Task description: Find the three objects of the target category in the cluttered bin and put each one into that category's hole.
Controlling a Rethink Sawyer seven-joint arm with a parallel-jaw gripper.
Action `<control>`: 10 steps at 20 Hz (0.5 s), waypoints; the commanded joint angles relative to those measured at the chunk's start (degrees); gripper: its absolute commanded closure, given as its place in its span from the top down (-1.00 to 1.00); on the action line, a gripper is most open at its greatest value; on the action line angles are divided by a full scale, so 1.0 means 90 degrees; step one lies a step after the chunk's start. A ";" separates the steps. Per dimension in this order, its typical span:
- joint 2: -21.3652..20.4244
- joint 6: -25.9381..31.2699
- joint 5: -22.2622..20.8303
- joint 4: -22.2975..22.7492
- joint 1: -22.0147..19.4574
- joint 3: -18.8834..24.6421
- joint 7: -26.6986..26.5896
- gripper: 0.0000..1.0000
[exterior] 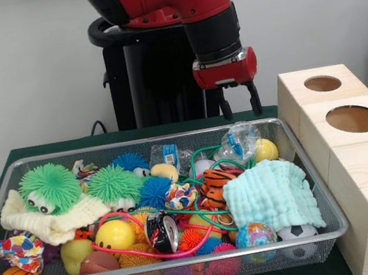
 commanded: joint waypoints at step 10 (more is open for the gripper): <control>0.0910 -0.0716 -0.0807 -0.0794 0.0349 -0.0896 0.0114 1.00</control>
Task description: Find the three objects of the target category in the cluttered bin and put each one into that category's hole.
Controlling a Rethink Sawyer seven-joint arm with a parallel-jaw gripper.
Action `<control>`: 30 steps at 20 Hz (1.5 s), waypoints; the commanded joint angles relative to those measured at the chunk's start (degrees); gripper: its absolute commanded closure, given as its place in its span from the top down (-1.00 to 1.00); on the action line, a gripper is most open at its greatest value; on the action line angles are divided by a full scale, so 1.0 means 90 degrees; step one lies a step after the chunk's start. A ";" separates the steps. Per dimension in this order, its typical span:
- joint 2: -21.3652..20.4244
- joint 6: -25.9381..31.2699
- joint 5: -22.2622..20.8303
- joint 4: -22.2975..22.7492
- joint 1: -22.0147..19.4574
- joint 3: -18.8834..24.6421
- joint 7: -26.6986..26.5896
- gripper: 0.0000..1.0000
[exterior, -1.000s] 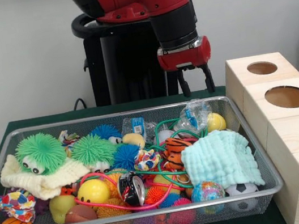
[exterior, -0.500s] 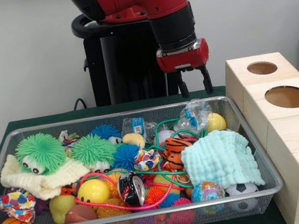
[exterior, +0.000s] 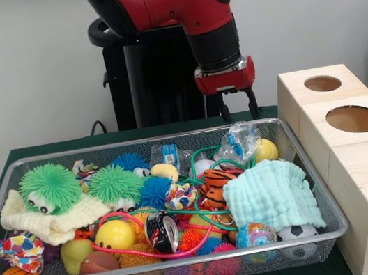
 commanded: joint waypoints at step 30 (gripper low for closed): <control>0.0332 -0.1670 -0.0454 -0.1324 0.0504 -0.1026 0.0451 1.00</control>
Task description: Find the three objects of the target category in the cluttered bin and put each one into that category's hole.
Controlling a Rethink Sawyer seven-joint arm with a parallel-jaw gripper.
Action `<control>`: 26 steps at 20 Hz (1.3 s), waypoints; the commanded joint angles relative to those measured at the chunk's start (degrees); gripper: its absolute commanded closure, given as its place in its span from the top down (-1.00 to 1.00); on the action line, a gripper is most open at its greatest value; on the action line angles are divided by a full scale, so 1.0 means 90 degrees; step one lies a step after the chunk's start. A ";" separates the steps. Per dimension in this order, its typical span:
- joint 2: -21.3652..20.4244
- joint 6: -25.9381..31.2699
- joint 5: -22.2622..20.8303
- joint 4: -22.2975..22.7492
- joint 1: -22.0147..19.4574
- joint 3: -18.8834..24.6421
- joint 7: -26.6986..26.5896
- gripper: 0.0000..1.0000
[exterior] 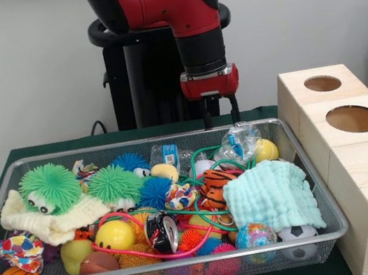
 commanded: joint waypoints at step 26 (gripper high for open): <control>0.0053 0.0035 0.0197 -0.1464 -0.0627 0.0724 0.0296 1.00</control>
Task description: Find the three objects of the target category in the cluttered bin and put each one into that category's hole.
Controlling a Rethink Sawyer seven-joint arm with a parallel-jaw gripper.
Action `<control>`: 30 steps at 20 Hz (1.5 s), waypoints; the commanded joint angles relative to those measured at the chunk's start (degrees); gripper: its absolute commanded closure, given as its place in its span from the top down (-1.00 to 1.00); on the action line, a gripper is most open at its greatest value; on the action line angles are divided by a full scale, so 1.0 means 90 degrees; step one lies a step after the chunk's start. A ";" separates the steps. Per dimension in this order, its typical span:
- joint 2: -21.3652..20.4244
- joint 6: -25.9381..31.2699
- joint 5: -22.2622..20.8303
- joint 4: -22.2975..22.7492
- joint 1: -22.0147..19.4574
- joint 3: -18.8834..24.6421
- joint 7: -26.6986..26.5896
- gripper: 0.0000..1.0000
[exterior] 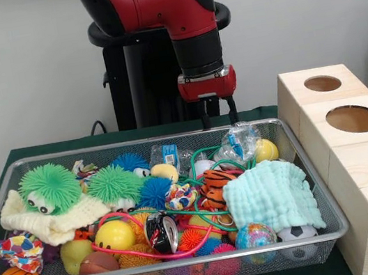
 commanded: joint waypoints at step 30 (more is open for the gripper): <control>-0.0172 0.3569 0.0871 -0.2202 -0.1105 0.1577 -0.0450 1.00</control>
